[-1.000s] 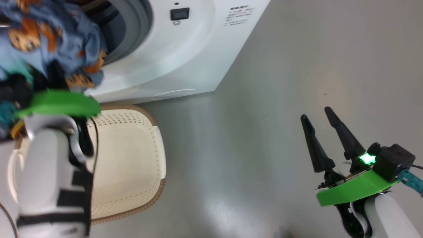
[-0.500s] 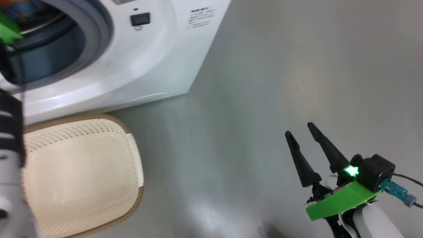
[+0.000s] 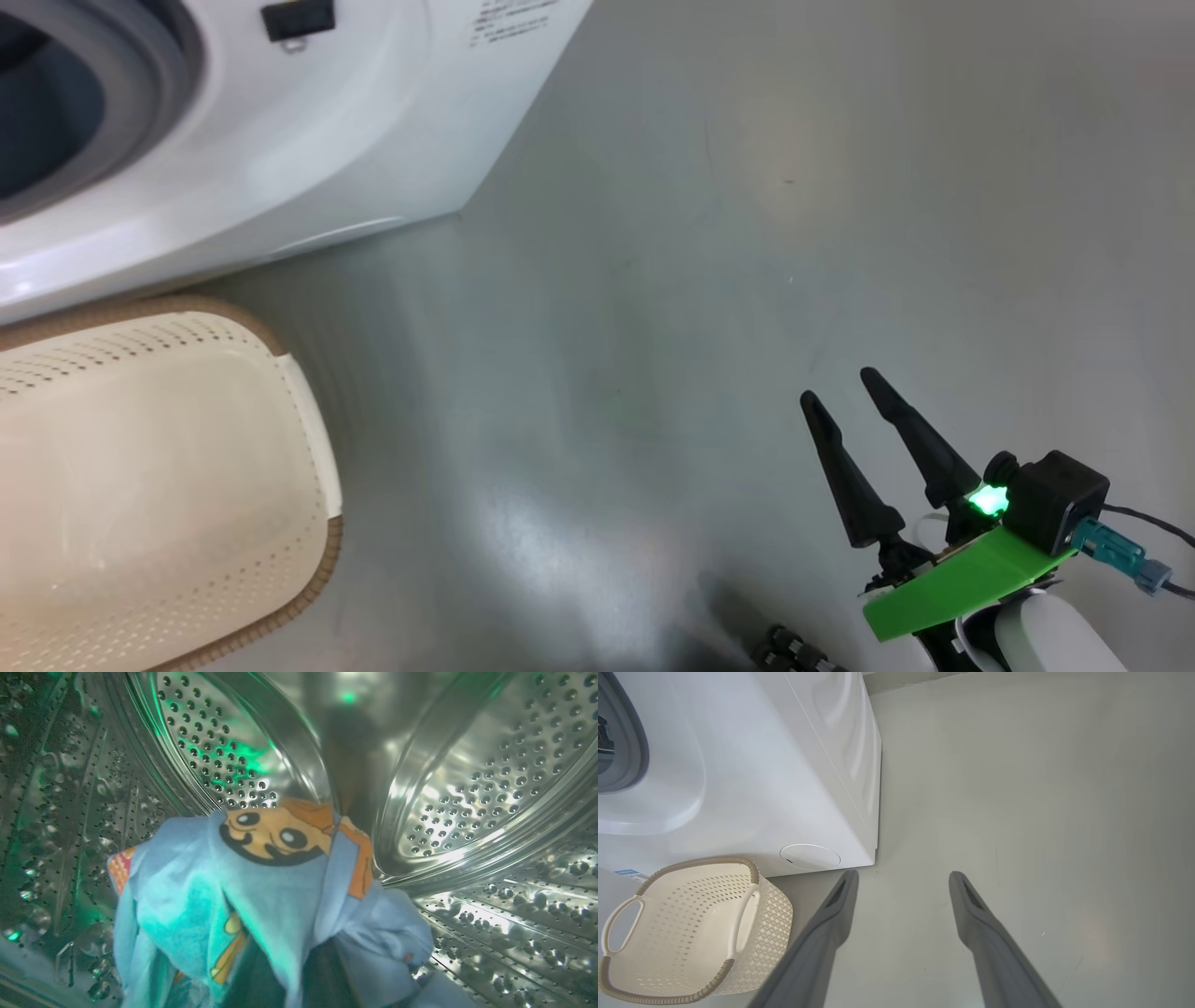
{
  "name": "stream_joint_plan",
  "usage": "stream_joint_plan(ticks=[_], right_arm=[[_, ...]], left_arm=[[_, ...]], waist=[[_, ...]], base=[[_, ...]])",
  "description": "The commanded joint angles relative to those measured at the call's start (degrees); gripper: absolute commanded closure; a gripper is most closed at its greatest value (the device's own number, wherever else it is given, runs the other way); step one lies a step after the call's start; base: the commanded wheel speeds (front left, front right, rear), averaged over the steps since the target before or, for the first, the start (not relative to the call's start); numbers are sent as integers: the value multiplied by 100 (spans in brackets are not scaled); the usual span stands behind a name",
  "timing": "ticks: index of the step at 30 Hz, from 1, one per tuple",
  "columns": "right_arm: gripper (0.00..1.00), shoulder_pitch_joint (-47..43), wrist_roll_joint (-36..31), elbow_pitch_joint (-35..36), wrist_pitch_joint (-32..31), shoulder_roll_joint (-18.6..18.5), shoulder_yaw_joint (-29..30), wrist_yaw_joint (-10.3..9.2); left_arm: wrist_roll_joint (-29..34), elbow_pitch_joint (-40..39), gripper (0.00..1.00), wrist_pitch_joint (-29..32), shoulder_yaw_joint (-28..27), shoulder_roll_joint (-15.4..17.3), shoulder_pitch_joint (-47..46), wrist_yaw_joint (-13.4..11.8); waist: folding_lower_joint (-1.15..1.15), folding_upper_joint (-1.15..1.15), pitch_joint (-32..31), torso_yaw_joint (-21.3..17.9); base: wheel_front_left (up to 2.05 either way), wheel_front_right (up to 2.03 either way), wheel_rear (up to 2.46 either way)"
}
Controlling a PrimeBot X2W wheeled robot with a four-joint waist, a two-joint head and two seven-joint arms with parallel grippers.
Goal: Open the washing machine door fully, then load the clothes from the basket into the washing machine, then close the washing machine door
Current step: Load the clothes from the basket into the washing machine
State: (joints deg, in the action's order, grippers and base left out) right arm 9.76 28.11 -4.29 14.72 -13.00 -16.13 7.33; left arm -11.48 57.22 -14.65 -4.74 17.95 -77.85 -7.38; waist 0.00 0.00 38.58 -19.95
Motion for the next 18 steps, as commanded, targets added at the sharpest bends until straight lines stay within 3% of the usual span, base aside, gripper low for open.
stream_joint_plan(ticks=[1,12,18], right_arm=[[0,-249,45,122,28,-129,-123,16],[0,-319,89,125,28,-140,-225,16],[0,-368,171,43,28,-55,-373,16]], left_arm=[[91,-86,100,-34,16,324,-108,-45],[400,64,100,-34,287,669,-626,-12],[534,774,100,256,512,705,-714,43]], waist=[[0,0,105,-84],[0,0,236,-301],[0,0,213,-313]], base=[[0,0,0],[0,0,0],[0,0,0]])
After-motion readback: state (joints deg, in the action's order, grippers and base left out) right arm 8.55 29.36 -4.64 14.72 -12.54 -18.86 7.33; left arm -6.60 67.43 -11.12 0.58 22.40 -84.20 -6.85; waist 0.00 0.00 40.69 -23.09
